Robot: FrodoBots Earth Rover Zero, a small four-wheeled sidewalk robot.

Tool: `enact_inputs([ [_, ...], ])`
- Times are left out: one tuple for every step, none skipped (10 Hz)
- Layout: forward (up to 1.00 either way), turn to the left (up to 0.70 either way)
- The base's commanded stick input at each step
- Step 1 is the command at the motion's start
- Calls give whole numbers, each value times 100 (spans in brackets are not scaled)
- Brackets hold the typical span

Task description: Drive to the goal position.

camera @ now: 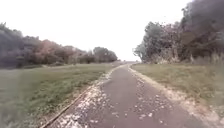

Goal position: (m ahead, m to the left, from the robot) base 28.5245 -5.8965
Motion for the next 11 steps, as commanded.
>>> enact_inputs([
  [70, -14],
  [70, -14],
  [70, -14],
  [70, -14],
  [70, -13],
  [70, -10],
  [70, -4],
  [70, 0],
  [70, 0],
  [70, 0],
  [70, 0],
])
